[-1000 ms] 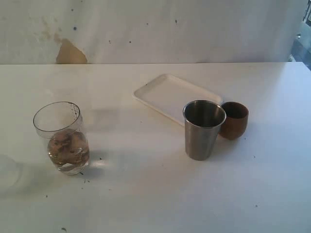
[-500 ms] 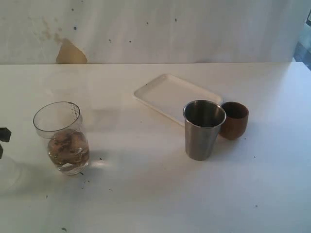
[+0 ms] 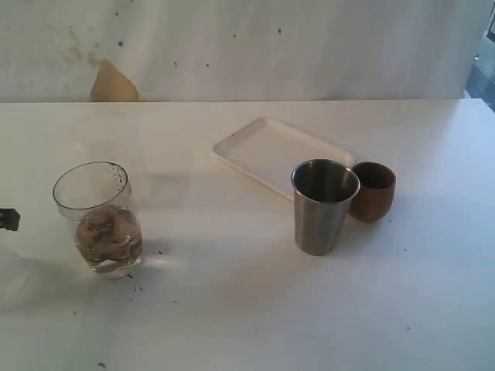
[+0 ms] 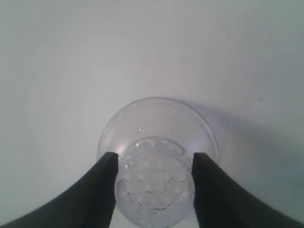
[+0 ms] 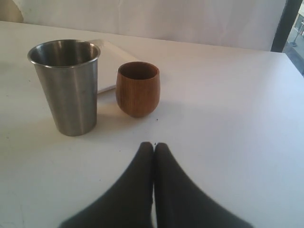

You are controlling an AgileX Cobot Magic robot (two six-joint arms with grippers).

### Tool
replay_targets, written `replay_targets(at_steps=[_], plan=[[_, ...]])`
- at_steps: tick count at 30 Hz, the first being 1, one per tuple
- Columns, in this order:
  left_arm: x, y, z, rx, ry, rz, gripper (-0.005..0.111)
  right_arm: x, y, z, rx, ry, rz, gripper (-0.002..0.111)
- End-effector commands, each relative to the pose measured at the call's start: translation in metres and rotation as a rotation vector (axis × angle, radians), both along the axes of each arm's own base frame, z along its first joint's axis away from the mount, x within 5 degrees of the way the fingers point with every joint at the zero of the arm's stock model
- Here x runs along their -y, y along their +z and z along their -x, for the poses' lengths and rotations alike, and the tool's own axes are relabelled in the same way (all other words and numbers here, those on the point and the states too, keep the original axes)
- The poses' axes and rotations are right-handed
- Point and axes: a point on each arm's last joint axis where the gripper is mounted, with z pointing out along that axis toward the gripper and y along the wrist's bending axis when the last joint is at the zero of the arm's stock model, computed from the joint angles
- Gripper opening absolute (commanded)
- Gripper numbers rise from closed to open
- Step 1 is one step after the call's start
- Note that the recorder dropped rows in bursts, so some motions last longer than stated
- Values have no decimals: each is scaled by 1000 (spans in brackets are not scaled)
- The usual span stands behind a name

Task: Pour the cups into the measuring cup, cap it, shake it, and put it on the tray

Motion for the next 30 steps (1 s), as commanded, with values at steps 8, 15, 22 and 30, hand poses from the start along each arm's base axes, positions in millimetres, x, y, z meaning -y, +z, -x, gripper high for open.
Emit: replay_targets(at_steps=[8,15,22,30], plan=[[-2,37,-7,-65,-16,-26,0,0,0,0,10,-1,5,0],[0,107,-12,-29,11,4,0,0,0,0,10,-1,5,0],[33,186,-17,132,-66,126,0,0,0,0,10,-1,5,0],[101,180,-21,94,-200,170,0,0,-1,0,8,-1,5,0]])
